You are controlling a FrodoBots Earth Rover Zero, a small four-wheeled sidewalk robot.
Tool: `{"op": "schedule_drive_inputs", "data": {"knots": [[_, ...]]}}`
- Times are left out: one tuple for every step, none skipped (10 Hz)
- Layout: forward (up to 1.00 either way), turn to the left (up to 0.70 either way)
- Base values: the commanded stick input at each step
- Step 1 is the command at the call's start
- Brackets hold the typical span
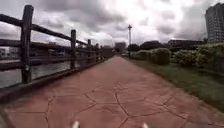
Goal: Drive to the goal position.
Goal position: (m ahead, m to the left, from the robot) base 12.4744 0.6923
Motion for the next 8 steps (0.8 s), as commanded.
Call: {"op": "schedule_drive_inputs", "data": {"knots": [[0.7,0.0],[0.7,0.0],[0.7,0.0],[0.7,0.0],[0.7,0.0],[0.7,0.0],[0.7,0.0],[0.7,0.0]]}}
